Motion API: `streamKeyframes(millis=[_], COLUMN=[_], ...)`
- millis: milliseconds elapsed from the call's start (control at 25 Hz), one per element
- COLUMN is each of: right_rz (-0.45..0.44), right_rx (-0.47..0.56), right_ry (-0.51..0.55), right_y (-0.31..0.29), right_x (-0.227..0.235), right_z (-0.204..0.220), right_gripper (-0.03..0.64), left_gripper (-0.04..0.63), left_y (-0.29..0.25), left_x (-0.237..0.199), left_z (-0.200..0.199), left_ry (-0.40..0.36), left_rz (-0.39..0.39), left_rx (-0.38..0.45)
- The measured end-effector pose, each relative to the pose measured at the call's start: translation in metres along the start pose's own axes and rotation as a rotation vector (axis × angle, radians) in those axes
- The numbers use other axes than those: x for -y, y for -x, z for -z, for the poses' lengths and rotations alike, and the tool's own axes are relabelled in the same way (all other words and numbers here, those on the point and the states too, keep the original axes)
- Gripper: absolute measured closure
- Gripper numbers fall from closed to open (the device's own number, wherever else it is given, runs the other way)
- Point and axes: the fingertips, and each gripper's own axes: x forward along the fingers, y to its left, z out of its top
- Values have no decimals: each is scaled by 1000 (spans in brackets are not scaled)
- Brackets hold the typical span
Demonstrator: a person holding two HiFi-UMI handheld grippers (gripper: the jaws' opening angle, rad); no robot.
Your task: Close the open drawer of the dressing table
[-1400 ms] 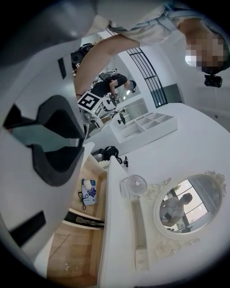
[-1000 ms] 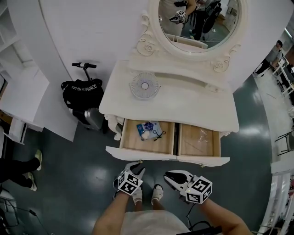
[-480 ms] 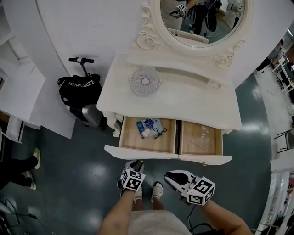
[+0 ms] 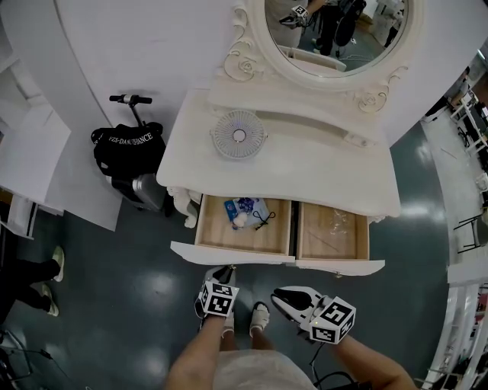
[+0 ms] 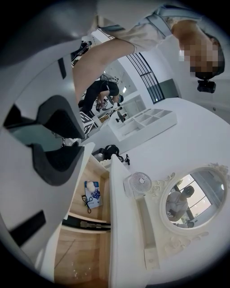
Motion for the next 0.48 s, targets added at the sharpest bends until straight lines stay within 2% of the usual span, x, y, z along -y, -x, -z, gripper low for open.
streamKeyframes(millis=[480], right_rz=[7], right_rx=[1], right_ry=[-15], right_y=[-6], right_x=[16], right_z=[-4], right_gripper=[561], left_gripper=[523], left_y=[-13], left_x=[-10], left_z=[-17], left_ry=[45], left_rz=[14], left_rx=[19])
